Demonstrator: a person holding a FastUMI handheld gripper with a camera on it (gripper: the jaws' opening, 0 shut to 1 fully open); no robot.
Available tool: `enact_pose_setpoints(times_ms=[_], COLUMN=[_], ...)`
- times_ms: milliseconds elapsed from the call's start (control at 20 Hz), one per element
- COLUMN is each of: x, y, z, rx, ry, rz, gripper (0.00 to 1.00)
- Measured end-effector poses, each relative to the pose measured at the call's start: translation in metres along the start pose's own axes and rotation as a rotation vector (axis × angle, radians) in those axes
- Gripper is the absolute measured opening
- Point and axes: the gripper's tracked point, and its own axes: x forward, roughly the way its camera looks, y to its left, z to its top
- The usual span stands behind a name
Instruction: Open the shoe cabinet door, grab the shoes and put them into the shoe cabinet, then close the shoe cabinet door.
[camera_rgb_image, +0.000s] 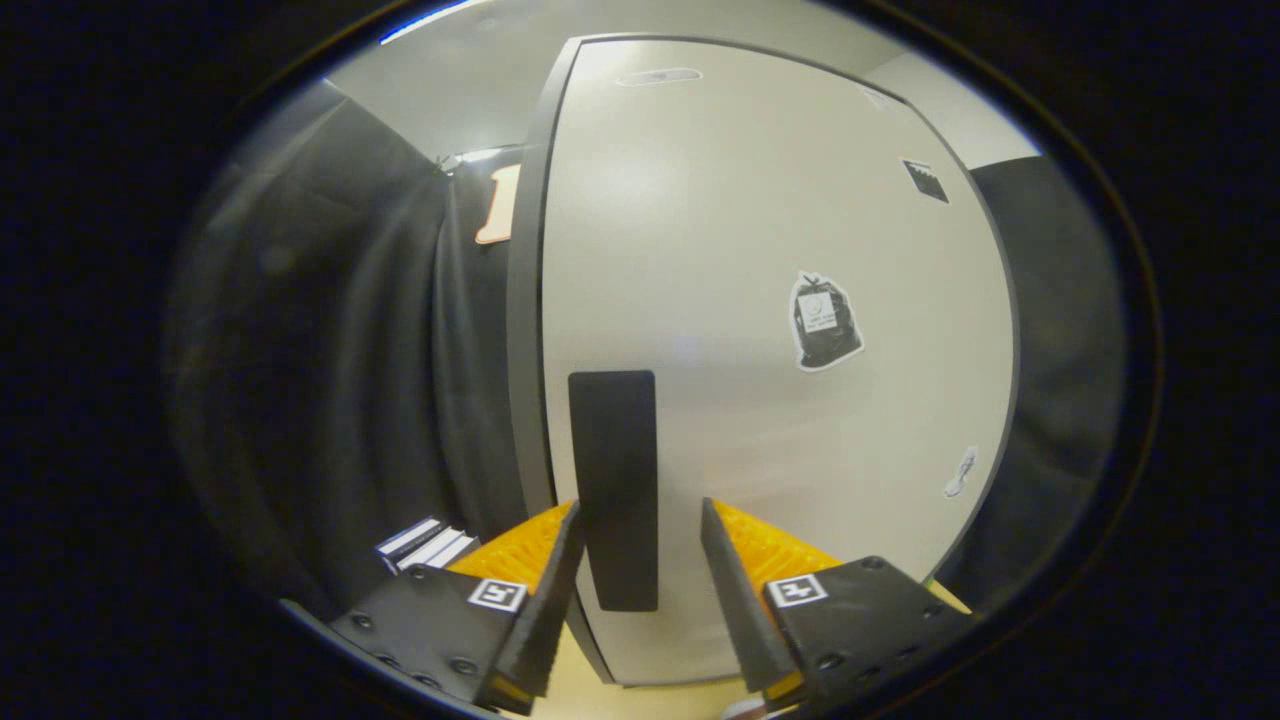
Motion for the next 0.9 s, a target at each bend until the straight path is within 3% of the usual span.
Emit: enact_pose_setpoints(times_ms=[200,350,400,450,550,650,900], x=[-0.0019,0.0000,-0.0007,0.0005,0.0002,-0.0013,-0.0082], y=[0.0073,0.0087,0.0097,0.0091,0.0089,0.0088,0.0087], z=[0.0050,0.0035,0.0031,0.0040,0.0024,0.0028,0.0029], rx=[-0.020,-0.023,-0.019,-0.023,-0.027,-0.022,-0.024], ry=[-0.028,-0.025,-0.028,-0.025,-0.022,-0.029,-0.017], rz=[0.003,-0.003,-0.002,-0.003,-0.002,0.002,0.023], gripper=[0.51,0.28,0.28,0.20,0.20,0.09,0.09])
